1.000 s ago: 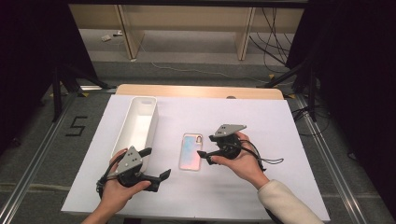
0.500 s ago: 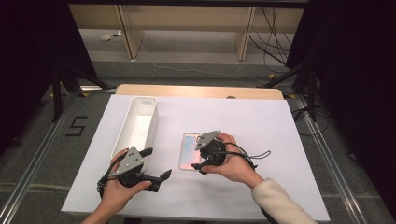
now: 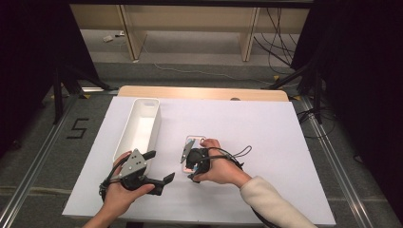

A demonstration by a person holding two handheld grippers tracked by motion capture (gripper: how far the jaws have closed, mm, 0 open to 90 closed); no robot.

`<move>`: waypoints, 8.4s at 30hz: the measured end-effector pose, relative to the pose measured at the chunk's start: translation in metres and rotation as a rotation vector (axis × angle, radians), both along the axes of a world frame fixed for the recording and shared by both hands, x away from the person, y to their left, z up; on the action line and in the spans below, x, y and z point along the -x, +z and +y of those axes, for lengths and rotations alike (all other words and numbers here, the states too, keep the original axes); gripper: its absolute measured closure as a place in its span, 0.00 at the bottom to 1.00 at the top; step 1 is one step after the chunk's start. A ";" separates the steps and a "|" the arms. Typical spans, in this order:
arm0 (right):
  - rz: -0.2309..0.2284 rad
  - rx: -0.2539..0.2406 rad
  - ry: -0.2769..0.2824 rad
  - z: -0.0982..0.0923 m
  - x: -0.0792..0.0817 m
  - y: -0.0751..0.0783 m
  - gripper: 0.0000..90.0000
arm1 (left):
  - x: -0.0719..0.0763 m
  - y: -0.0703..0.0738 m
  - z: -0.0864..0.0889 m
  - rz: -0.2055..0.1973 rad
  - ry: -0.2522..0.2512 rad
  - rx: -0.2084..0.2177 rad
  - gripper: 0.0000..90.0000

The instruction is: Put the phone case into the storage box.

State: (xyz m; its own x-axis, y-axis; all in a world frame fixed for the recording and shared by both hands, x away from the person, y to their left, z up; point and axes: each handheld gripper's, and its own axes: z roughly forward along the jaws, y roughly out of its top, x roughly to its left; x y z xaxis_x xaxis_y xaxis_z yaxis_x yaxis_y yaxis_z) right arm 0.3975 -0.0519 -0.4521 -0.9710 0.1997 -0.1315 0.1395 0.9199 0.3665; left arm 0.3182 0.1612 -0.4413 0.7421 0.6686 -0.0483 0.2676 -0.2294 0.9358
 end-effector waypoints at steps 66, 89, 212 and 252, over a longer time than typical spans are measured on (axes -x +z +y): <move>0.034 0.144 0.064 0.015 -0.005 -0.007 0.96 | 0.001 0.000 0.000 -0.003 -0.018 -0.031 0.02; 0.014 0.159 0.121 0.011 -0.007 -0.006 0.98 | 0.001 -0.001 -0.001 0.004 -0.011 -0.017 0.02; -0.308 -0.143 0.139 -0.057 0.040 0.012 0.99 | -0.048 0.024 -0.044 0.106 0.103 0.014 0.17; -0.350 -0.160 0.129 -0.059 0.043 0.018 0.99 | -0.110 0.034 -0.090 0.299 0.176 -0.073 0.42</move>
